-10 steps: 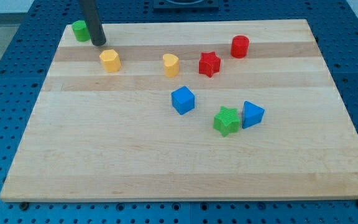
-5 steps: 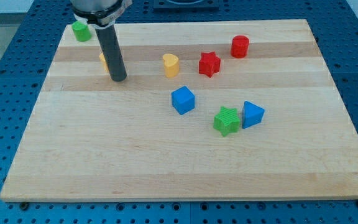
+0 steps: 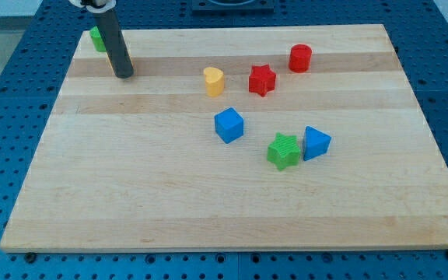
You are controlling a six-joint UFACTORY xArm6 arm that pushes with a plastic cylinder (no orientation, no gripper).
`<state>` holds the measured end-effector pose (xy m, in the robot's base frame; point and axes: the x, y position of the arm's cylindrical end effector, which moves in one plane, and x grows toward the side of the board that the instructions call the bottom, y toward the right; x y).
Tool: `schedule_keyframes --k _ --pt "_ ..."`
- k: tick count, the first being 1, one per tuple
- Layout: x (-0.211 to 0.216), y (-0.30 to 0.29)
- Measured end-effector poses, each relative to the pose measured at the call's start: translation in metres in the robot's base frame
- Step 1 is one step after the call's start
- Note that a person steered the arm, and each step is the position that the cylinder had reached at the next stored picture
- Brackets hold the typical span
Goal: Push the yellow hexagon closer to green circle
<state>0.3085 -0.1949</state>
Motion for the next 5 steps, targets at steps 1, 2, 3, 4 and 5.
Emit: schedule_keyframes --k 1,2,3,4,5 --pt "-0.012 0.000" --pt "-0.019 0.000" --pt "-0.022 -0.007" --pt "-0.022 -0.013" --pt "-0.024 -0.019"
